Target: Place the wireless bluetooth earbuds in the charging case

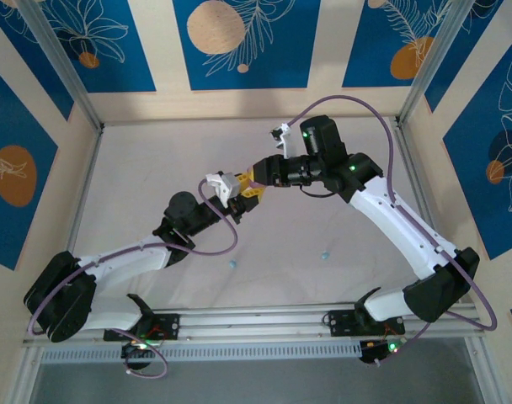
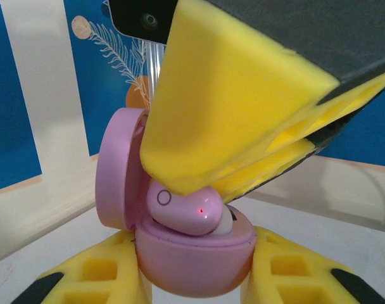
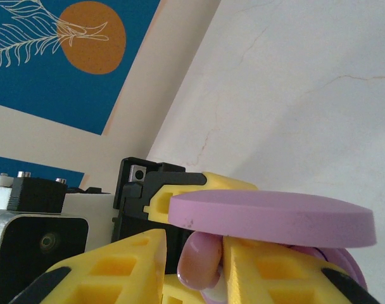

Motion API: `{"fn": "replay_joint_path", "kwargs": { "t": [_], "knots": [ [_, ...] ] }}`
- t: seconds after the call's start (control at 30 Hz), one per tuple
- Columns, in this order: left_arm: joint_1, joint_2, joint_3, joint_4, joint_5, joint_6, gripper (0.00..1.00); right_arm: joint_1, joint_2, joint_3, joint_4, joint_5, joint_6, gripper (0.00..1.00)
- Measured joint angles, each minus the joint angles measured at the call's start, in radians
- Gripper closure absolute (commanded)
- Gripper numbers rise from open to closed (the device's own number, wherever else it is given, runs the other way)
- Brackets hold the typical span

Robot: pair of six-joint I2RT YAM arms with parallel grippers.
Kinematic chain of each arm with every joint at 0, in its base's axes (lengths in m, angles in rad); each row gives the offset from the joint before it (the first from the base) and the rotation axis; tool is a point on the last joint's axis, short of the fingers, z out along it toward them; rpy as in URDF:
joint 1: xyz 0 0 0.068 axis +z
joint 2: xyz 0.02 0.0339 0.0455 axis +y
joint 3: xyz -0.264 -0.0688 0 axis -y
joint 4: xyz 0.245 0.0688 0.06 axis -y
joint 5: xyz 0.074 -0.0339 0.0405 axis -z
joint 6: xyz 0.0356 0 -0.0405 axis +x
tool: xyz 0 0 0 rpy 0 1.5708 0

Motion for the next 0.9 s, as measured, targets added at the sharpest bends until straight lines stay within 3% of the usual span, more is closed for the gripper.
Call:
{"fn": "replay_joint_path", "kwargs": {
  "t": [0.9],
  "knots": [
    [0.000, 0.000, 0.000, 0.009, 0.000, 0.000, 0.71, 0.001, -0.016, 0.006, -0.029, 0.034, 0.000, 0.69]
  ]
}}
